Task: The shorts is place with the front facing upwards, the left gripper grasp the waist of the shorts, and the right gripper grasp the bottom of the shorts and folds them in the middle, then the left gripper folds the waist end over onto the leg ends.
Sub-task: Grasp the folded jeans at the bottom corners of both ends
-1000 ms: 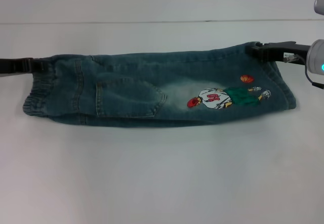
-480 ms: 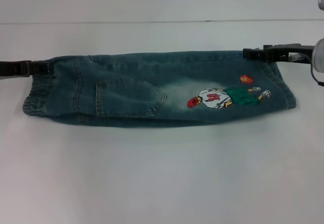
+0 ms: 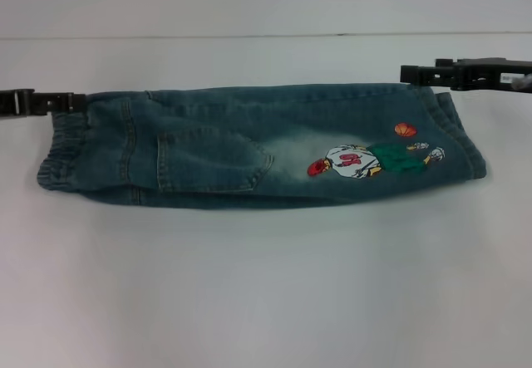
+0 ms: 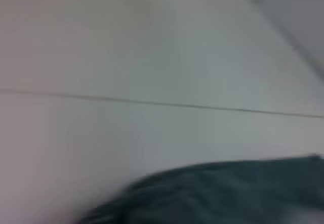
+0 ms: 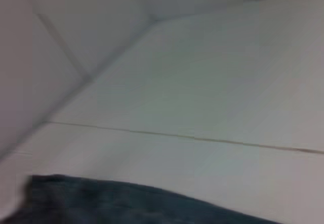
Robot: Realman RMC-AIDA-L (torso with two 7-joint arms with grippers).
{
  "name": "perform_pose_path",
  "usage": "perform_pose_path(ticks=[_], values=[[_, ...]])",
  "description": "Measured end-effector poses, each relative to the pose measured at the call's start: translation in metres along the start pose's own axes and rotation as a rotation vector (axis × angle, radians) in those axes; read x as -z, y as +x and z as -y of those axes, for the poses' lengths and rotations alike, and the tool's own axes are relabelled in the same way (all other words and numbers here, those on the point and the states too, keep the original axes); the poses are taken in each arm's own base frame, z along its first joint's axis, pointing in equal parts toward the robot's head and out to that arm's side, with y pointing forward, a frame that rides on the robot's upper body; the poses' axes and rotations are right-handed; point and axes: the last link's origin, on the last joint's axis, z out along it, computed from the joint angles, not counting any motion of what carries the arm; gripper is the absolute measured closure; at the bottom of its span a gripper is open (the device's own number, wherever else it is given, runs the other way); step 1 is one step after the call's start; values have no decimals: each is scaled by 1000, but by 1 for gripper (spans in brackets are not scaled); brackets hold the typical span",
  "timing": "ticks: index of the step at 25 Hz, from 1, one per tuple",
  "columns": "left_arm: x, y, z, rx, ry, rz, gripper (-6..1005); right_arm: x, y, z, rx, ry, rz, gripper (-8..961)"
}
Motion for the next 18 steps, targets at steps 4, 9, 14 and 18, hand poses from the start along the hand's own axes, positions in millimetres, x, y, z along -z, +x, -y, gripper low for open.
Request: perform_pose_path(ticks=[4,9,14,18], values=[[16,-8,-16,-108,-154,4,89,21,3,-28,82,-240,-10,23],[20,-22,-20,-209,-199,91,89,35,16,-57,158,-471,-98,28],[20,-31,5,-239,-13,202,89,37,25,-64,160,-523,-138,32],[16,-32,20,-252,107,250,90,36,28,-65,156,-522,-139,36]])
